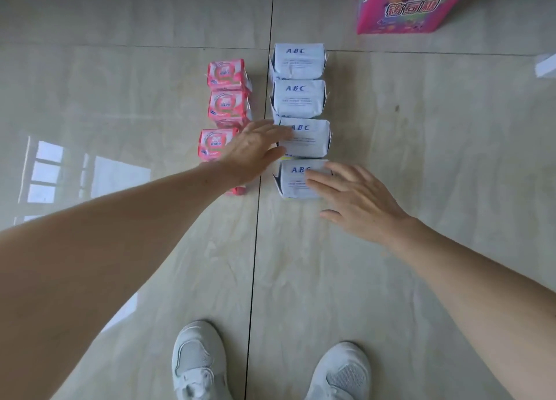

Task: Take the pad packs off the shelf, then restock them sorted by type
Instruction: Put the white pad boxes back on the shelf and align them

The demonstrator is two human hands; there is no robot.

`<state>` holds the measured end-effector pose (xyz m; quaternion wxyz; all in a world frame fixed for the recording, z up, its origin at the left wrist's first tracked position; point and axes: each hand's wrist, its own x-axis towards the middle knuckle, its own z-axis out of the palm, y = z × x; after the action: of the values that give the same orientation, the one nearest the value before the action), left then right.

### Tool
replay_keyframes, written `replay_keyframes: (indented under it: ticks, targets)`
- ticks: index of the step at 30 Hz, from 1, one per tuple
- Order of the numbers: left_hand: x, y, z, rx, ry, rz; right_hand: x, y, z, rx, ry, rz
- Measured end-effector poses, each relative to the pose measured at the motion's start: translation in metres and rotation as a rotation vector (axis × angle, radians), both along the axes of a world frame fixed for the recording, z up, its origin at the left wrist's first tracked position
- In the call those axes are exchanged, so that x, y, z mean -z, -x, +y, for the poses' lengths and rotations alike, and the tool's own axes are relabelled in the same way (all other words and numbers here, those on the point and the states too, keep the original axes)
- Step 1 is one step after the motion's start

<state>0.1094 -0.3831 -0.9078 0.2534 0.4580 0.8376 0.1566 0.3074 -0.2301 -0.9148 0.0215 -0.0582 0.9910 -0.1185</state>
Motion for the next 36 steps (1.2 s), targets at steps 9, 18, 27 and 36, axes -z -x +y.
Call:
replay_keyframes:
  ticks: [9,18,27,36]
  targets:
    - [-0.002,0.001,0.014,-0.125,-0.044,-0.001,-0.009,-0.009,0.006,0.192,-0.008,-0.113]
    - [0.005,0.007,0.017,-0.112,-0.031,-0.005,-0.001,0.019,-0.011,0.152,0.041,-0.194]
    - [0.006,-0.008,0.017,-0.167,-0.026,0.017,0.006,-0.021,-0.008,0.214,0.154,-0.303]
    - [-0.047,-0.032,0.007,-0.298,-0.012,-0.159,-0.072,-0.031,0.006,0.283,0.229,-0.505]
